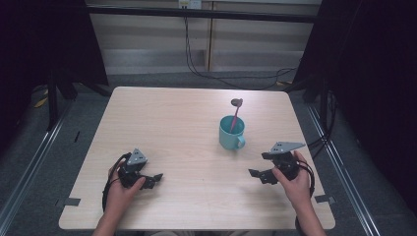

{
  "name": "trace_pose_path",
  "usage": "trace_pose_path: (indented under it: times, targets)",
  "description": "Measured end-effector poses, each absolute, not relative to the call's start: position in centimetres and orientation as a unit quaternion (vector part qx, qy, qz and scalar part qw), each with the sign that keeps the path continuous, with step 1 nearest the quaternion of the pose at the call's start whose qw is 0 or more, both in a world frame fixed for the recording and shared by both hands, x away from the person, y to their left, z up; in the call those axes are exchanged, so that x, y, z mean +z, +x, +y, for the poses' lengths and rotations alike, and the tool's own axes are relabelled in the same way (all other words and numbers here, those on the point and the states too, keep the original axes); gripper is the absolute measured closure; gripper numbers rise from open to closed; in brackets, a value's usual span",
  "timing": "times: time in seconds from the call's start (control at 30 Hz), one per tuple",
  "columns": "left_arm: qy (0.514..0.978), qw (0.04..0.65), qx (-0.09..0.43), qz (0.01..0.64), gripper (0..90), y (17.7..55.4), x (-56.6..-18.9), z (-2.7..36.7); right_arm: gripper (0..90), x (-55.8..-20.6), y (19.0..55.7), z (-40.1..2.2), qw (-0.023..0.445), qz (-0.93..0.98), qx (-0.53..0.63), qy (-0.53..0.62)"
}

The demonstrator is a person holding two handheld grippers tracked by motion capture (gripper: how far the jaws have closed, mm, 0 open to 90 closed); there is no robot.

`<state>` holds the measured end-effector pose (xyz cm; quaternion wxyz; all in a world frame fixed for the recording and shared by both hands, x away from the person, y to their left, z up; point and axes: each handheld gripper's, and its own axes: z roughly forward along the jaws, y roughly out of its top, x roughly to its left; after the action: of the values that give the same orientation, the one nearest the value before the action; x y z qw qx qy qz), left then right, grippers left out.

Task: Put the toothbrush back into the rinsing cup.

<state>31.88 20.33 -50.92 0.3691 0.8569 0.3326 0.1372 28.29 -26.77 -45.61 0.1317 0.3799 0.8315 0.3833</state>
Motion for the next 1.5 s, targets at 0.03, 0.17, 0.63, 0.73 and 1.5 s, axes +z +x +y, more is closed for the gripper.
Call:
trace_pose_path:
  times: [0.03,0.17,0.63,0.73,1.5]
  targets:
    - [0.857,0.369,0.137,0.333,14.8,31.9,-50.9,20.3,15.8,-45.7,28.2,-26.9,0.131,0.831,0.383,0.381]
    - [0.856,0.371,0.136,0.334,14.8,31.9,-50.9,20.3,15.8,-46.0,28.1,-27.1,0.133,0.835,0.375,0.38]
    - [0.856,0.371,0.136,0.333,14.8,31.9,-50.9,20.3,15.8,-47.2,27.3,-27.5,0.13,0.846,0.356,0.375]
    - [0.856,0.371,0.137,0.333,14.8,31.9,-50.9,20.3,15.8,-47.5,27.2,-27.8,0.131,0.843,0.358,0.379]
    - [0.858,0.369,0.136,0.331,14.8,31.9,-50.9,20.3,14.7,-50.6,25.8,-28.9,0.136,0.849,0.342,0.379]
